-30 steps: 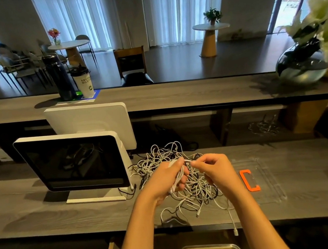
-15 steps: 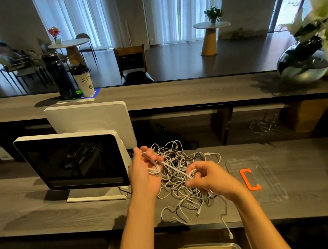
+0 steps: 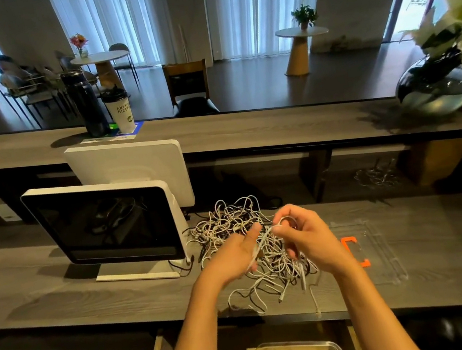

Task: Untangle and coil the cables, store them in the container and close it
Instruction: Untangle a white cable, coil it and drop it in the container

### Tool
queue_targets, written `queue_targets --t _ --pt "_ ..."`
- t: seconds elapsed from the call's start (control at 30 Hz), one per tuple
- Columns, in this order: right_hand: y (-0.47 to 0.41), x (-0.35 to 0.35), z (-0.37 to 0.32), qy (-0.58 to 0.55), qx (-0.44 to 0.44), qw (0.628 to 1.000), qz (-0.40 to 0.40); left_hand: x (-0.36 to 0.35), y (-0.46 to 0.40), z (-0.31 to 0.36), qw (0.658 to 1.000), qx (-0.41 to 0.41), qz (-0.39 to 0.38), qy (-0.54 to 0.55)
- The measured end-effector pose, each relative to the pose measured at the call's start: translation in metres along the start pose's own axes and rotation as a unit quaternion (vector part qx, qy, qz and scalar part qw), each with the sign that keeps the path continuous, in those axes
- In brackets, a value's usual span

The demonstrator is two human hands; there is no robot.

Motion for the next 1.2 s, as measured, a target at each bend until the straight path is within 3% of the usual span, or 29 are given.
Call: queue_targets --t 0.07,0.13,0.23,0.33,0.47,0.57,0.67,0.83,0.9,1.0,1.1,1.2 --pt "-0.001 0.007 0.006 0.016 -0.001 0.999 0.045 -0.028 0.010 -0.003 0.986 0.023 -0.149 0.067" --pt "0.000 0.012 0.014 0.018 -0.009 0.996 0.085 -0.044 0.018 0.000 0.963 0.009 -0.251 0.101" --pt "0.003 0.018 0.028 0.035 -0.038 0.992 0.118 -0.043 0.023 0.010 0.950 -0.053 -0.289 0.102" --pt "0.005 0.016 0.035 0.021 -0.064 0.992 0.103 -0.029 0.015 0.009 0.966 -0.072 -0.224 0.106" --pt "0.007 0.014 0.037 0.017 -0.073 0.993 0.089 0.003 0.000 0.001 0.983 -0.066 -0.063 0.159" --pt "0.010 0.020 0.043 0.031 -0.096 0.990 0.101 0.031 0.000 -0.003 0.971 -0.058 0.068 0.223" --pt "0.014 0.028 0.051 0.047 -0.128 0.982 0.127 0.051 0.001 -0.012 0.921 -0.055 0.144 0.357" --pt "0.018 0.030 0.059 -0.029 -0.165 0.970 0.178 0.056 0.003 -0.008 0.751 -0.107 0.052 0.650" --pt "0.020 0.036 0.063 -0.044 -0.165 0.963 0.210 0.067 0.007 -0.005 0.712 -0.126 0.052 0.688" --pt "0.028 0.046 0.075 -0.092 -0.184 0.944 0.257 0.083 0.013 -0.008 0.746 -0.124 0.113 0.644" --pt "0.034 0.060 0.077 -0.039 -0.188 0.942 0.277 0.100 0.019 -0.019 0.778 -0.111 0.197 0.585" --pt "0.034 0.069 0.064 0.041 -0.158 0.951 0.261 0.108 0.022 -0.026 0.769 -0.107 0.223 0.589"
Point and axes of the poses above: each hand's wrist, its own y-axis away from the middle knuckle, its own x-axis out of the back of the hand, z = x × y, the point moved 9 cm from there along -y, towards the middle knuckle, and after that the axes turned 12 degrees about x, right-handed, at the moved point
